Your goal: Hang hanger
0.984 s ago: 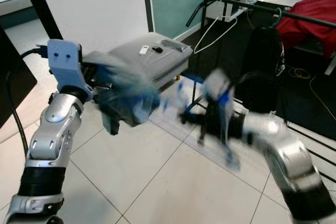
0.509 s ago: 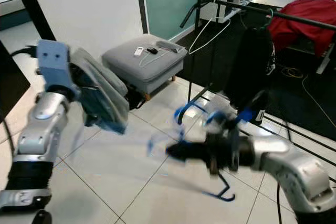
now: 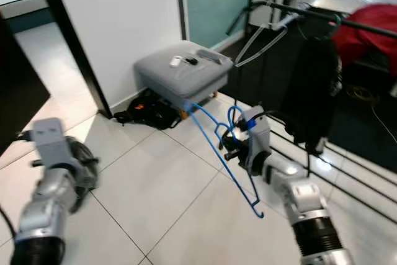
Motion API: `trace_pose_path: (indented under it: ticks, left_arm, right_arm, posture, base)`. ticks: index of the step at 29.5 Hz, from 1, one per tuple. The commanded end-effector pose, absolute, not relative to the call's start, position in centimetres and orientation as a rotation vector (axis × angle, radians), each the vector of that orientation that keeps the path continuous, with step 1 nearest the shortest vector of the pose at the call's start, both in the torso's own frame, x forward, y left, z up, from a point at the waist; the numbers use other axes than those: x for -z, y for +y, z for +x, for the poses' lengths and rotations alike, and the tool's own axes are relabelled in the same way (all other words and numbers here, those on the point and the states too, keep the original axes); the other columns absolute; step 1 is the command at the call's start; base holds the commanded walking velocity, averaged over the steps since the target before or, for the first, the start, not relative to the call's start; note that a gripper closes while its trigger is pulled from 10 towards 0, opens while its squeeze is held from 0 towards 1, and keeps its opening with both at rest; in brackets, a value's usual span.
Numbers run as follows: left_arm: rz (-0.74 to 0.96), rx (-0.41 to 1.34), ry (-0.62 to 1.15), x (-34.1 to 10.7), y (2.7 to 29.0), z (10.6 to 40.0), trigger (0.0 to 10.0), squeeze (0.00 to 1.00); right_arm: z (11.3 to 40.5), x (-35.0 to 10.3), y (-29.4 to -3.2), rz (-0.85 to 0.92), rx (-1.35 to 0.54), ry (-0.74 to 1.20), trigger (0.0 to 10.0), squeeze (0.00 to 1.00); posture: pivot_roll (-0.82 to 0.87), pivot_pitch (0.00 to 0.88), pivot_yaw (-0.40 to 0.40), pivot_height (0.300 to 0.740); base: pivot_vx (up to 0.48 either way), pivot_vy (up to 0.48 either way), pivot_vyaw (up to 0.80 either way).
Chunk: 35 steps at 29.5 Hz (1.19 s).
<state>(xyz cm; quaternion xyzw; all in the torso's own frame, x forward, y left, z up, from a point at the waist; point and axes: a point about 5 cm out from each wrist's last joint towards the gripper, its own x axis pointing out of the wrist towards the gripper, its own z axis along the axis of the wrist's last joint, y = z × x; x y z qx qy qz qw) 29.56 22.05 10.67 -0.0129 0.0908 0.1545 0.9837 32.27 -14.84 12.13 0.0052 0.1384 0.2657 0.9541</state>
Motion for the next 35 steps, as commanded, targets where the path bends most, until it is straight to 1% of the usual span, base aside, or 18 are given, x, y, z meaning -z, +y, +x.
trace_pose_path:
  ticks: [1, 2, 4, 5, 7, 9, 10, 11, 12, 14, 17, 30, 33, 35]
  left_arm:
    - [0.007, -0.278, 0.161, -10.8, 21.2, 29.5, 10.0, 0.0]
    - [0.057, -0.233, 0.125, -11.3, 20.8, 29.9, 10.0, 0.0]
    - [0.076, -0.211, 0.11, -11.5, 20.5, 30.2, 10.0, 0.0]
    - [0.112, -0.167, 0.088, -11.8, 19.8, 31.0, 10.0, 0.0]
    - [0.166, -0.093, 0.076, -12.0, 18.6, 31.7, 10.0, 0.0]
    - [0.18, -0.07, 0.077, -12.0, 18.2, 31.9, 10.0, 0.0]
    - [0.161, -0.045, 0.097, -11.8, 18.1, 32.1, 10.0, 0.0]
    - [0.161, -0.045, 0.097, -11.8, 18.1, 32.1, 10.0, 0.0]
    - [0.117, -0.039, 0.113, -11.6, 18.3, 32.2, 10.0, 0.0]
    - [0.086, -0.037, 0.122, -11.5, 18.5, 32.2, 10.0, 0.0]
    - [0.038, -0.056, 0.124, -11.4, 19.1, 32.1, 10.0, 0.0]
    - [0.058, -0.059, 0.097, -11.5, 19.1, 32.4, 10.0, 0.0]
    - [0.057, -0.059, 0.096, -11.5, 19.0, 32.5, 10.0, 0.0]
    - [0.061, -0.062, 0.089, -11.6, 19.0, 32.4, 10.0, 0.0]
  right_arm:
    - [32.4, -11.7, -14.7, -0.017, -0.523, 0.279, 10.0, 0.0]
    - [32.9, -11.9, -14.8, -0.036, -0.503, 0.264, 10.0, 0.0]
    - [33.3, -12.0, -14.8, -0.054, -0.495, 0.26, 10.0, 0.0]
    - [34.0, -12.1, -14.9, -0.067, -0.465, 0.247, 10.0, 0.0]
    - [34.4, -12.0, -15.0, -0.069, -0.454, 0.248, 10.0, 0.0]
    - [34.5, -11.9, -15.0, -0.071, -0.45, 0.247, 10.0, 0.0]
    - [34.6, -11.8, -14.9, -0.074, -0.446, 0.245, 10.0, 0.0]
    - [34.6, -11.8, -14.9, -0.074, -0.446, 0.245, 10.0, 0.0]
    - [34.7, -11.7, -14.8, -0.075, -0.445, 0.241, 10.0, 0.0]
    - [34.8, -11.6, -14.7, -0.077, -0.443, 0.236, 10.0, 0.0]
    - [34.9, -11.6, -14.6, -0.07, -0.44, 0.226, 10.0, 0.0]
    - [35.1, -11.6, -14.0, -0.128, -0.483, 0.2, 10.0, 0.0]
    - [35.1, -11.5, -13.8, -0.137, -0.502, 0.195, 10.0, 0.0]
    - [35.1, -11.5, -13.7, -0.144, -0.518, 0.192, 10.0, 0.0]
  posture:
    - [-0.03, 0.023, 0.007, 0.74]
    - [-0.03, 0.024, 0.005, 0.74]
    - [-0.02, 0.025, 0.002, 0.74]
    - [0.0, 0.027, -0.012, 0.74]
    - [0.01, 0.025, -0.017, 0.74]
    - [0.01, 0.025, -0.017, 0.74]
    - [0.01, 0.025, -0.017, 0.74]
    - [0.01, 0.025, -0.017, 0.74]
    - [0.0, 0.023, -0.012, 0.74]
    - [0.0, 0.023, -0.012, 0.74]
    - [0.01, 0.025, -0.009, 0.74]
    - [0.0, 0.024, -0.013, 0.74]
    - [-0.01, 0.023, -0.014, 0.74]
    - [-0.01, 0.024, -0.012, 0.74]
  base:
    - [0.0, 0.0, 0.8]
    - [0.0, 0.0, 0.8]
    - [0.0, 0.0, 0.79]
    - [0.0, 0.0, 0.79]
    - [0.0, 0.0, 0.79]
    - [0.0, 0.0, 0.79]
    - [0.0, 0.0, 0.79]
    - [0.0, 0.0, 0.79]
    - [0.0, 0.0, 0.79]
    - [0.0, 0.0, 0.79]
    - [0.36, 0.0, 0.79]
    - [0.48, 0.0, 0.79]
    - [0.315, 0.0, 0.79]
    - [0.0, 0.0, 0.79]
